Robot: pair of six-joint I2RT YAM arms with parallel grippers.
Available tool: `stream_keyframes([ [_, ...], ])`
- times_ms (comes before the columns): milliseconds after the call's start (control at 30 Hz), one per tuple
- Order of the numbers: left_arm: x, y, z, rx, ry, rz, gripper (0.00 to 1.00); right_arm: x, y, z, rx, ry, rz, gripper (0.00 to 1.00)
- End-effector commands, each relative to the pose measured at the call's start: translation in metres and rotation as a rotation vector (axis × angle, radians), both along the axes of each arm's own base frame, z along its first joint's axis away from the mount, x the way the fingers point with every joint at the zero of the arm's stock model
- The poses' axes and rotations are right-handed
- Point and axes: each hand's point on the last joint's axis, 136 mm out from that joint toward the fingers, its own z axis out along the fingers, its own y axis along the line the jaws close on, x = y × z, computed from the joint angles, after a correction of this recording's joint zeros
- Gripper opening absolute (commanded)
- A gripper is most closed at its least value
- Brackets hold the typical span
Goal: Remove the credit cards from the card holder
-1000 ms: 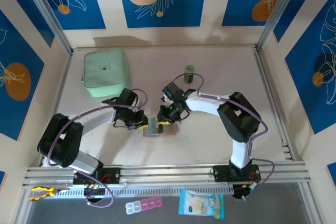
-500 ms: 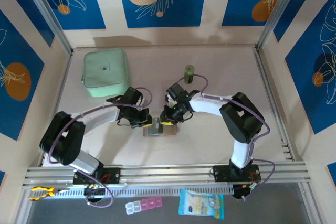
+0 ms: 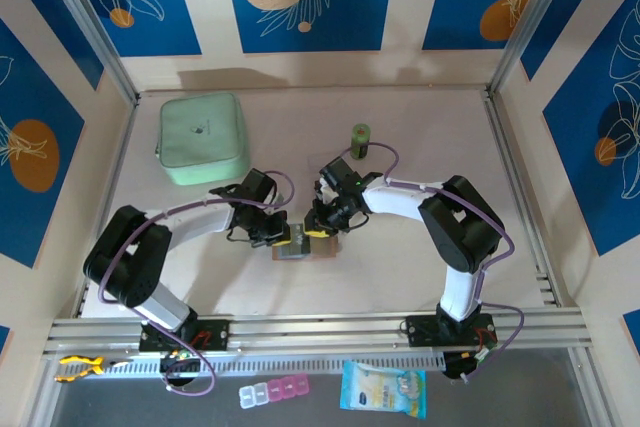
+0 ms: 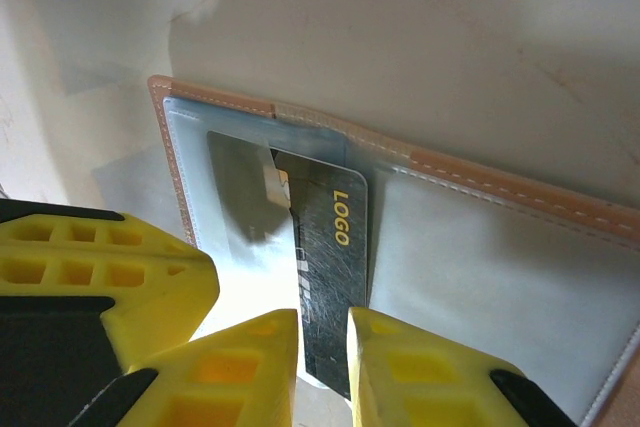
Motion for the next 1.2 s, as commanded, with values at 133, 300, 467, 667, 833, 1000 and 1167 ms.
stream_keyframes([
  [133,-0.001,0.004,-0.010,0.041,0.014,-0.010,0.02,-0.007,-0.002,-0.008,0.004,0.053,-0.005,0.22],
  [300,-0.004,0.006,-0.016,0.054,0.031,-0.013,0.01,-0.008,-0.003,-0.013,0.006,0.069,-0.007,0.22],
  [467,-0.007,0.008,-0.019,0.066,0.041,-0.015,0.01,-0.008,-0.003,-0.015,0.008,0.081,-0.010,0.22],
  [667,-0.007,0.009,-0.019,0.068,0.043,-0.016,0.01,-0.009,-0.001,-0.017,0.024,0.095,-0.004,0.22],
  [833,-0.008,0.009,-0.020,0.067,0.045,-0.015,0.00,-0.011,0.001,-0.019,0.033,0.112,0.002,0.22],
  [1000,-0.008,0.009,-0.021,0.068,0.047,-0.015,0.00,-0.014,0.001,-0.020,0.027,0.119,0.003,0.22],
  [1167,-0.009,0.009,-0.021,0.068,0.049,-0.017,0.01,-0.014,-0.006,-0.023,-0.015,0.122,-0.014,0.23],
])
